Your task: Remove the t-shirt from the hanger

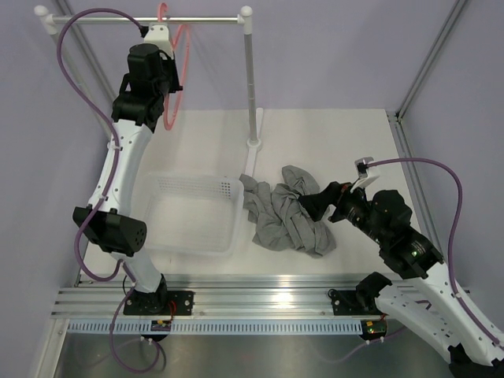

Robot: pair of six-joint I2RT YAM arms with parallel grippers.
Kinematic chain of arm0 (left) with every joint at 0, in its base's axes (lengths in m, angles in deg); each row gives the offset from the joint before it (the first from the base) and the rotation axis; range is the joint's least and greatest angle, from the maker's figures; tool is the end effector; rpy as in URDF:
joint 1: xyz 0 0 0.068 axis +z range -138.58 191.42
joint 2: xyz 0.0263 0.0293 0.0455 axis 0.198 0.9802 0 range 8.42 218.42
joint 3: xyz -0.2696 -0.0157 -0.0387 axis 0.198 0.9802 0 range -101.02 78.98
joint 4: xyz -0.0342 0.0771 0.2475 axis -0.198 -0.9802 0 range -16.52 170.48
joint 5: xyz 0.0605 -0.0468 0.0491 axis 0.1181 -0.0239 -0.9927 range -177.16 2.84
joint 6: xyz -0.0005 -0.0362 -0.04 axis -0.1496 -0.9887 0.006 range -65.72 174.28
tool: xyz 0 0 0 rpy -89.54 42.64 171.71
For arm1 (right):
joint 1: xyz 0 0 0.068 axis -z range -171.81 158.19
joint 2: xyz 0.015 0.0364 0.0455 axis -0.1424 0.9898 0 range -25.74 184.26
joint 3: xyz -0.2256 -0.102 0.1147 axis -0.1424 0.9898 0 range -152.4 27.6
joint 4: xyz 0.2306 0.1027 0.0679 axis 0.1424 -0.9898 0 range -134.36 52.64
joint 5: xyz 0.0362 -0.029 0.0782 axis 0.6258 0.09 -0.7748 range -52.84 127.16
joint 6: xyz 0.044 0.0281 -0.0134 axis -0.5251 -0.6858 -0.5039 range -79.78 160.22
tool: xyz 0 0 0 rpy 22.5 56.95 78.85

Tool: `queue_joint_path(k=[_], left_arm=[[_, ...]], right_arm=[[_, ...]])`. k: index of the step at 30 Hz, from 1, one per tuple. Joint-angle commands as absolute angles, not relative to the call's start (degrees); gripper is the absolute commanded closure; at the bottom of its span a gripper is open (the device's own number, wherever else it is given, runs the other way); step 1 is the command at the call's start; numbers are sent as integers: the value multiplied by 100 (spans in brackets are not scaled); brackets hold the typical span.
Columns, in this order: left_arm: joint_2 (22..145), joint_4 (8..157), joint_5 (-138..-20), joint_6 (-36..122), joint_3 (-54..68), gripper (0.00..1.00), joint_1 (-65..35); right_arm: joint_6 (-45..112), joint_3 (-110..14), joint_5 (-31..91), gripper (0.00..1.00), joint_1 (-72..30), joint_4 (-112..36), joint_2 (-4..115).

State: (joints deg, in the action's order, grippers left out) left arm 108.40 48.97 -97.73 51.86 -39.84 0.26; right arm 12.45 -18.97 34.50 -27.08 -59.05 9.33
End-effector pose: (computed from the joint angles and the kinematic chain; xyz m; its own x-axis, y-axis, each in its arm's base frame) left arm 0.3786 -0.0679 0.4855 -0.2156 0.0003 -0.9765 0.0056 1.0000 -0.0009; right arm 0.1132 0.0822 0.3536 -0.4139 0.2773 -0.8671 -0.4760 0.7460 0.4658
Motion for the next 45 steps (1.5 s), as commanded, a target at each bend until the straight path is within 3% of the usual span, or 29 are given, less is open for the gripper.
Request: queue_joint_path(k=[1,3,5,6,12,15,16,19,22,32,40,45], left_arm=[[10888,5464,-9429,5314,-4345,93,61],[10975,5464,-9305,5331,-4354,88,61],[11028,5438,-9235,5375,-4362,74,61],[11098,5325,-9304,5384,-4475,72,61],[11143,5297,-9595,5560,-4406,80,61],[11108,5306,-9595,5525,-4328,75,70],[11012,5297,-9569,5516,-4292,56,70],[10652,5323,-9358,5454,-4029,16,70],[10187,5402,-9279,5042,-3634,3,70],[8113,5570,-9656,3863,-2157,1,-298],[7636,4858,-9832,4347,-1683,1,-2239],[8293,5060,-10734,4522,-1119,1,-3699]], right_arm=[[1385,-1890,3391,1,-2750,-5696,959],[1385,-1872,3426,0,-2750,-5696,959],[1385,-1855,3426,0,-2750,-5713,959],[1385,-1872,3374,1,-2750,-5705,942],[1403,-1837,3373,1,-2750,-5704,740],[1421,-1837,3382,1,-2750,-5739,704],[1420,-1854,3373,0,-2750,-5748,704],[1421,-1863,3303,1,-2750,-5757,643],[1447,-1828,3338,0,-2750,-5749,573],[1535,-1626,3223,0,-2750,-5494,204],[1438,-1854,4514,1,-2750,-6090,-139],[1403,-1784,5341,1,-2750,-6293,-710]])
